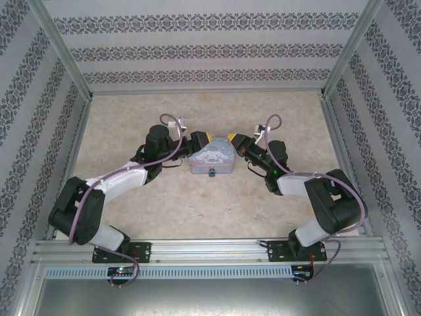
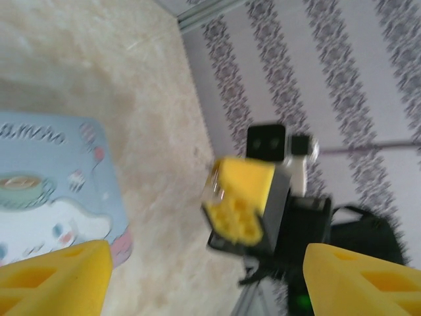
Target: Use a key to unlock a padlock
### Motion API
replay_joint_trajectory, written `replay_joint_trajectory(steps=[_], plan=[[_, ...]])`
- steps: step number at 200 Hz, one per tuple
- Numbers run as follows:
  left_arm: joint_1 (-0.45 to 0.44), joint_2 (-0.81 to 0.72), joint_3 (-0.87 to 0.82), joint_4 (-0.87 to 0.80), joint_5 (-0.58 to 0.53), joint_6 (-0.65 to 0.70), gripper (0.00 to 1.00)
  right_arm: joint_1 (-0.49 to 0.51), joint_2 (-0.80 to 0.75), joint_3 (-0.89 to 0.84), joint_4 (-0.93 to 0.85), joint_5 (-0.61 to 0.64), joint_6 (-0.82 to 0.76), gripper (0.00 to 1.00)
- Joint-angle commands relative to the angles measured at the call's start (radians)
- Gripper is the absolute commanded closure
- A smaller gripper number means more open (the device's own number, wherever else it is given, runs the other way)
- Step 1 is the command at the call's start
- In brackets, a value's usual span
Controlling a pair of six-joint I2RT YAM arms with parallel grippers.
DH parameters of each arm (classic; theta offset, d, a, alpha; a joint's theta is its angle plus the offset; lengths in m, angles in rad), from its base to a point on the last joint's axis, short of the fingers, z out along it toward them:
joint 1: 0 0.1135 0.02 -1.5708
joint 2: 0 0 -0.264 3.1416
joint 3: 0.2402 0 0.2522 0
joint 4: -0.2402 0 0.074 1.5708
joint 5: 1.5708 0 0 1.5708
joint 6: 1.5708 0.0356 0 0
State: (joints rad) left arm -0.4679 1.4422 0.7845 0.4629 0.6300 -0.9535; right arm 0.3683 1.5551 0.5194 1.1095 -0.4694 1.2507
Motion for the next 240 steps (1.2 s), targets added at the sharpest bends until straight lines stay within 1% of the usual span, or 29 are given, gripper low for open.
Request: replay_joint_trajectory(steps=[1, 29, 54, 92, 158, 191, 240], plan=[[-0.029, -0.083, -0.044, -0.224, -0.01, 0.217, 0.21, 0.0, 0.039, 0.051, -0.016, -0.006, -0.019, 1.0], [-0.082, -0.109, -0.093, -0.321, -0.047, 0.337, 0.18, 0.017, 0.088, 0.073, -0.014, 0.003, -0.004, 1.0], [-0.125, -0.057, -0.102, -0.332, -0.078, 0.395, 0.17, 0.04, 0.13, 0.098, -0.013, 0.003, 0.003, 1.0], [-0.159, 0.072, -0.08, -0.264, -0.099, 0.426, 0.16, 0.061, 0.177, 0.11, -0.013, 0.021, 0.013, 1.0], [-0.17, 0.247, -0.048, -0.15, -0.164, 0.445, 0.16, 0.066, 0.279, 0.133, 0.01, 0.035, 0.036, 1.0], [-0.17, 0.326, -0.038, -0.065, -0.23, 0.46, 0.16, 0.05, 0.327, 0.165, 0.018, 0.026, 0.047, 1.0], [-0.171, 0.416, -0.045, 0.085, -0.341, 0.518, 0.17, 0.02, 0.383, 0.21, 0.029, 0.003, 0.065, 1.0]])
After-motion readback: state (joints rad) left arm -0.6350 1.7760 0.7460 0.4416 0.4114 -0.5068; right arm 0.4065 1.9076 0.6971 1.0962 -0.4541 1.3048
